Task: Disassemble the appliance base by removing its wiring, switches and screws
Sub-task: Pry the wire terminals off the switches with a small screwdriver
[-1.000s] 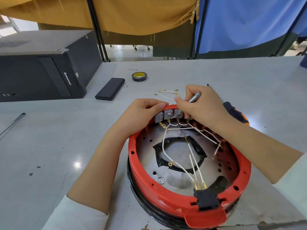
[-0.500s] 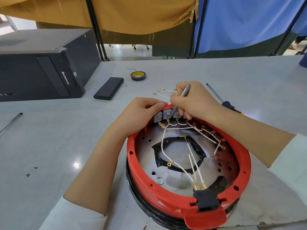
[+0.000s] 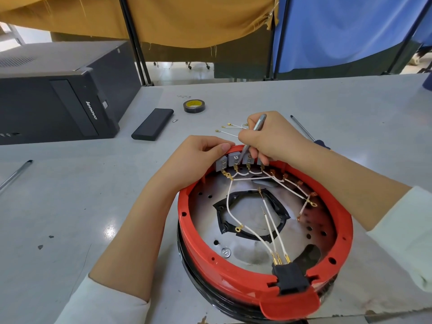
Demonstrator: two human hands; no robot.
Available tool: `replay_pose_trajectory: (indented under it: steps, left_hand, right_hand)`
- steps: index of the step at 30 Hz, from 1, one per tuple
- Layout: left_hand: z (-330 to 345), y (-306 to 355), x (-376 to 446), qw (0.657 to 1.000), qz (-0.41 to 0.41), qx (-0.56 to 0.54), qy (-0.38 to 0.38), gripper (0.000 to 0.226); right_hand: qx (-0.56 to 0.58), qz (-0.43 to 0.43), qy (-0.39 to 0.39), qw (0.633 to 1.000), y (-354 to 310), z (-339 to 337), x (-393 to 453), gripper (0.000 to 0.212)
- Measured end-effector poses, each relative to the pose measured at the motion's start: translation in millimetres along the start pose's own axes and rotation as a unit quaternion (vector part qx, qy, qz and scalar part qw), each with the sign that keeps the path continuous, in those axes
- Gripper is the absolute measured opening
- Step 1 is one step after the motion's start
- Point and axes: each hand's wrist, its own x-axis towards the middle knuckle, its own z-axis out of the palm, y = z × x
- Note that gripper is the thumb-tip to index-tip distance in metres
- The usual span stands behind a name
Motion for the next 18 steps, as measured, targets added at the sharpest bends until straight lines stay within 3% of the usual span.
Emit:
replay_pose_trajectory:
  steps: [4, 11, 18]
  left_hand:
    - [1.0, 0.0, 0.0, 1.000, -0.002, -0.013, 0.007, 0.022]
    - [1.9, -1.1, -0.1, 1.000, -0.012, -0.021, 0.010, 0.022]
    - [0.9, -1.1, 1.0, 1.000, -0.015, -0.025, 0.007, 0.022]
  right_hand:
    - [-0.053, -0.015, 0.010, 0.998, -2.0, 6.2, 0.9, 0.024]
    - [-0.006, -0.054, 0.077, 0.996, 5.2, 5.7, -6.5, 0.031]
    - [-0.007, -0.021, 0.036, 0.999, -4.3, -1.1, -6.1, 0.029]
